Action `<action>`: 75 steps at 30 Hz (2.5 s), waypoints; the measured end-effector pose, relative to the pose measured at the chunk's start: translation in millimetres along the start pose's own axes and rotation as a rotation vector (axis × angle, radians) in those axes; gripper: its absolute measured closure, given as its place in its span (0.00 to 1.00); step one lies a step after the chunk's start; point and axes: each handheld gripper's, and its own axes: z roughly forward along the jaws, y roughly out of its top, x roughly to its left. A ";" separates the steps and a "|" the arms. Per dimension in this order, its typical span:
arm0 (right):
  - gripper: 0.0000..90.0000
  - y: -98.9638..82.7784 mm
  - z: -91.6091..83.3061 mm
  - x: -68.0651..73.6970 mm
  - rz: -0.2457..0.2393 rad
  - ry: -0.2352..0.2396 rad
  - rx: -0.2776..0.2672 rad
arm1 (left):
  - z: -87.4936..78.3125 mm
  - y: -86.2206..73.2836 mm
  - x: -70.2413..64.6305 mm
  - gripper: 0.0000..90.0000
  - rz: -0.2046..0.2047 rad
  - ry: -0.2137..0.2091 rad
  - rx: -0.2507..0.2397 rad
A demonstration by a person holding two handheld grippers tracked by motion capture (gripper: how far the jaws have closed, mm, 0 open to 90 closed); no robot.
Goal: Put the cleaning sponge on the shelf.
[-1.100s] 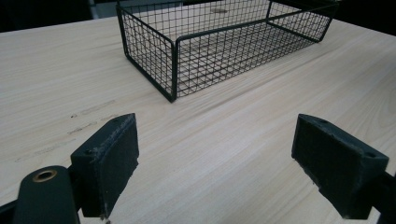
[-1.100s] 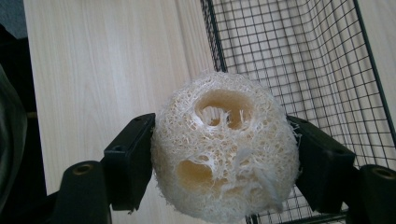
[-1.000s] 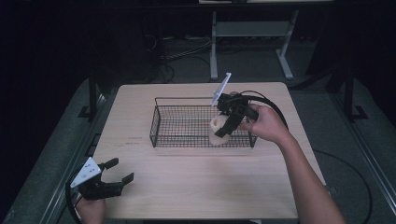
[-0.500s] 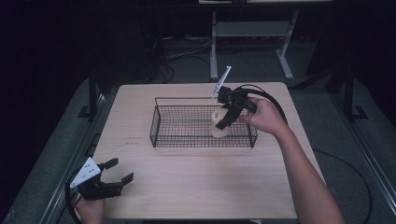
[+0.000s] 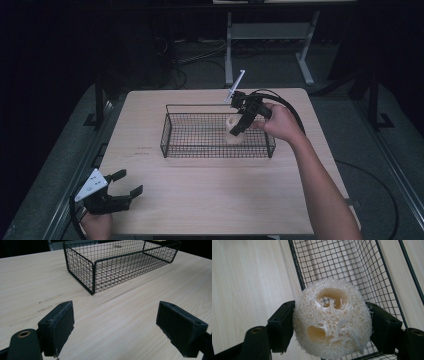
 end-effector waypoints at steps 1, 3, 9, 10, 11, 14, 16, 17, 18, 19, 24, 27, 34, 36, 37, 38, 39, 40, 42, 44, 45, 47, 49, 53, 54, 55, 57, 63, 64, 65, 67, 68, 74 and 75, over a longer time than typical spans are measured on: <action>0.32 0.4 1.3 -0.9 0.000 -0.001 -0.001 | 0.0 0.0 -0.1 0.15 0.000 -0.001 -0.001; 0.32 0.9 4.8 -3.7 0.007 -0.004 0.002 | 0.0 0.0 -0.2 0.15 0.000 -0.001 0.000; 0.32 -0.5 6.6 -10.5 0.030 -0.028 -0.005 | -0.1 0.0 0.0 0.15 0.000 0.000 -0.003; 0.32 -1.4 6.4 -12.3 0.038 -0.021 -0.010 | -0.3 0.0 0.0 0.15 -0.001 0.000 -0.003; 0.32 -2.7 7.0 -15.2 0.044 -0.026 -0.011 | -0.5 -0.1 0.1 0.15 -0.004 0.003 -0.003; 0.32 -3.6 7.8 -18.0 0.053 -0.024 -0.015 | -0.7 -0.1 0.3 0.15 -0.003 0.002 -0.004; 0.32 -4.4 9.5 -20.3 0.062 -0.025 -0.014 | -0.6 -0.1 0.1 0.15 -0.003 0.003 -0.003; 0.32 -4.8 11.0 -21.5 0.063 -0.021 -0.017 | -0.6 0.0 0.1 0.15 -0.003 0.002 -0.003; 0.32 -5.4 12.4 -22.3 0.069 -0.024 -0.015 | -0.8 0.0 0.1 0.15 -0.002 0.002 -0.003; 0.32 -6.1 14.1 -23.5 0.076 -0.023 -0.013 | -0.8 0.0 0.1 0.15 -0.001 0.002 -0.004; 0.32 -8.3 23.5 -27.3 0.082 -0.018 0.005 | -1.3 -0.1 0.4 0.15 -0.005 0.003 -0.005; 0.32 -11.3 30.5 -30.4 0.100 -0.011 0.004 | -1.1 -0.1 0.5 0.15 -0.005 0.002 -0.004; 0.32 -16.4 40.4 -35.2 0.121 0.009 0.014 | -0.8 -0.1 0.5 0.15 -0.006 0.002 -0.005; 0.32 -16.7 42.5 -35.9 0.122 0.012 0.020 | -1.1 -0.1 0.4 0.15 -0.005 0.002 -0.005; 0.32 -16.6 43.5 -36.0 0.120 0.013 0.022 | -1.2 -0.1 0.3 0.15 -0.006 0.002 -0.006; 0.32 -16.4 44.1 -36.0 0.121 0.013 0.022 | -1.2 -0.1 0.4 0.15 -0.006 0.002 -0.006; 0.32 -16.2 44.7 -36.4 0.121 0.013 0.023 | -1.0 -0.2 0.5 0.15 -0.006 0.003 -0.006; 0.32 -16.1 45.5 -36.6 0.123 0.016 0.023 | -1.0 -0.2 0.7 0.15 -0.006 0.002 -0.005; 0.32 -15.9 47.0 -36.8 0.120 0.016 0.023 | -1.0 -0.2 0.5 0.15 -0.005 0.001 -0.005; 0.32 -15.5 48.9 -36.7 0.118 0.018 0.031 | -0.9 -0.2 0.5 0.15 -0.006 0.001 -0.006; 0.32 -15.3 49.6 -36.4 0.118 0.018 0.034 | -0.9 -0.2 0.6 0.15 -0.005 0.001 -0.005; 0.32 -14.9 51.3 -36.3 0.118 0.023 0.036 | -0.8 -0.2 0.6 0.15 -0.005 0.001 -0.005; 0.32 -14.5 54.2 -36.3 0.112 0.027 0.044 | -0.9 -0.2 0.5 0.15 -0.006 0.001 -0.006; 0.32 -14.3 57.1 -35.9 0.112 0.029 0.051 | -0.9 -0.3 0.8 0.15 -0.006 0.001 -0.005; 0.32 -14.3 57.8 -35.9 0.110 0.030 0.051 | -1.0 -0.3 0.8 0.15 -0.006 0.000 -0.005; 0.32 -14.5 59.6 -35.9 0.110 0.035 0.053 | -1.0 -0.3 0.7 0.15 -0.006 0.001 -0.005; 0.32 -15.0 61.3 -35.5 0.109 0.032 0.056 | -1.2 -0.2 0.8 0.15 -0.005 0.001 -0.005; 0.32 -22.3 68.4 -36.1 0.123 0.041 0.050 | -0.8 -0.1 0.4 0.15 -0.005 0.000 -0.005; 0.31 -23.4 69.9 -35.9 0.125 0.037 0.057 | -0.7 -0.1 0.3 0.15 -0.005 0.000 -0.004; 0.32 -24.6 71.0 -35.8 0.127 0.033 0.055 | -0.6 -0.1 0.3 0.15 -0.005 0.000 -0.004; 0.32 -27.0 72.5 -37.0 0.129 0.038 0.049 | -0.6 -0.1 0.2 0.15 -0.004 0.001 -0.004; 0.32 -28.1 73.5 -37.5 0.132 0.035 0.048 | -0.5 -0.1 0.1 0.15 -0.005 0.001 -0.004; 0.31 -32.7 78.1 -39.4 0.148 0.024 0.046 | -0.4 -0.2 0.0 0.15 -0.006 0.000 -0.004; 0.31 -32.7 78.7 -39.2 0.149 0.022 0.045 | -0.4 -0.1 0.0 0.15 -0.005 -0.001 -0.004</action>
